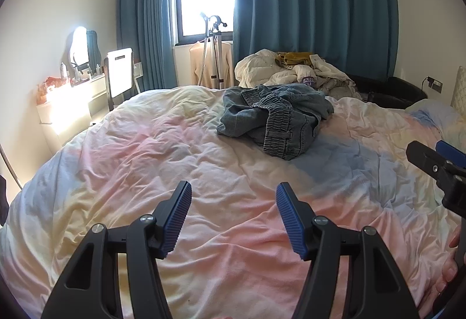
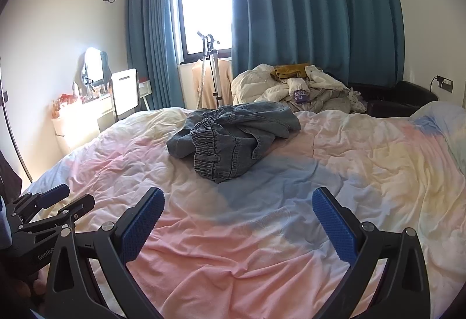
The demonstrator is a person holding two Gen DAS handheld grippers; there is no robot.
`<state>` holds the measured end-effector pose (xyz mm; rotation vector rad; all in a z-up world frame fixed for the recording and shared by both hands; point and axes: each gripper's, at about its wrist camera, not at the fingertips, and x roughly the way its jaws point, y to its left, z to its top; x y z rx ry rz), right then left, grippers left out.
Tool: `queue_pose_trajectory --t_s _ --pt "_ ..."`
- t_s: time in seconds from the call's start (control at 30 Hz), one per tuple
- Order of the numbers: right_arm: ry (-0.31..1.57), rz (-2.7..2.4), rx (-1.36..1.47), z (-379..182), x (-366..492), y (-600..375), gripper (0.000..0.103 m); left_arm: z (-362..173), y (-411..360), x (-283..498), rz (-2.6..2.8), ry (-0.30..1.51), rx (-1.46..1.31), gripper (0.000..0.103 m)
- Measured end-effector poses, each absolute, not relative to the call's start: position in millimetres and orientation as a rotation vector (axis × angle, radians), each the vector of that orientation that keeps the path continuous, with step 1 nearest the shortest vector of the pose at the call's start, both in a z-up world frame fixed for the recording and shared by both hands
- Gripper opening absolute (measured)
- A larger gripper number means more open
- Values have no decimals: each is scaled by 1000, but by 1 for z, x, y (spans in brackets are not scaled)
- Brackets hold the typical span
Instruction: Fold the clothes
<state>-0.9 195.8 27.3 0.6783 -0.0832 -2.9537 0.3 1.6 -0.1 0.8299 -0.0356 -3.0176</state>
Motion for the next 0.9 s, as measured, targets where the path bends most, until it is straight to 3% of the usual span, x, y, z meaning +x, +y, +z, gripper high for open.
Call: queue_pose_trajectory --t_s 0.9 --pt "-68 -2966 690 28 -1 197 103 1 8 1 -3046 -24 837 63"
